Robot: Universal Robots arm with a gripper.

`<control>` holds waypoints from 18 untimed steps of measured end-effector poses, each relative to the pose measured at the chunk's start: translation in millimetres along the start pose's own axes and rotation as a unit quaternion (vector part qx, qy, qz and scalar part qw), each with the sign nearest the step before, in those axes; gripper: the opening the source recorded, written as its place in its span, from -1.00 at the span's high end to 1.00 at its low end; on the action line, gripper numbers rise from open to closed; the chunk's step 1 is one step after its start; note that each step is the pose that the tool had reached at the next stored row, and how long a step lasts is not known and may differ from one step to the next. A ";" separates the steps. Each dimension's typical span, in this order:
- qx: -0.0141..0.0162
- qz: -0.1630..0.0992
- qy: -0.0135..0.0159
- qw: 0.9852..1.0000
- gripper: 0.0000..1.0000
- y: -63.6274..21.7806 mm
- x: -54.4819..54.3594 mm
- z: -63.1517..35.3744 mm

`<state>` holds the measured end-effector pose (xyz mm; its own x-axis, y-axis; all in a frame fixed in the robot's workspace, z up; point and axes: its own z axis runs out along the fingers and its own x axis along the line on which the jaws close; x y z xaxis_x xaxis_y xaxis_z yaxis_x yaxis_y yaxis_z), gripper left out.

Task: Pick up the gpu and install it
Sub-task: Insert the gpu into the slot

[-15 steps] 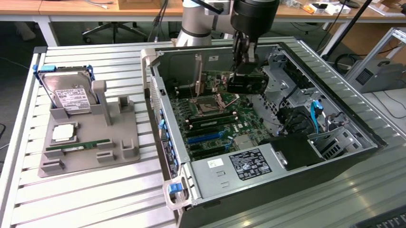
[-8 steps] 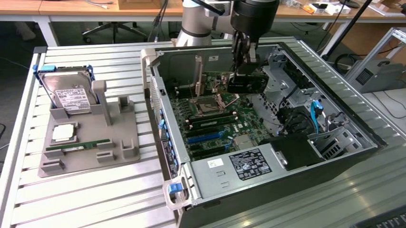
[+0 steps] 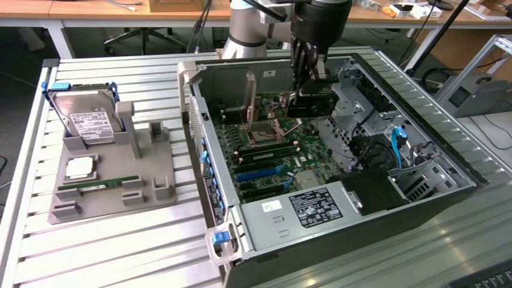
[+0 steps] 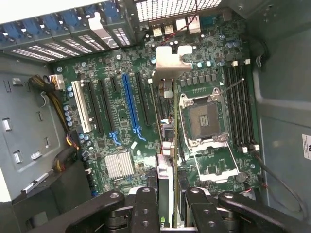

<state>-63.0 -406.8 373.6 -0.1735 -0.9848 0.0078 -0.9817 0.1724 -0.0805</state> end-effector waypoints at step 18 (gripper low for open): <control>0.001 -0.057 -0.002 0.998 0.47 0.1 0.0 0.8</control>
<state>-63.0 -406.8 372.8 -0.0605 -0.9981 0.0138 -0.9950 0.0592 -0.0811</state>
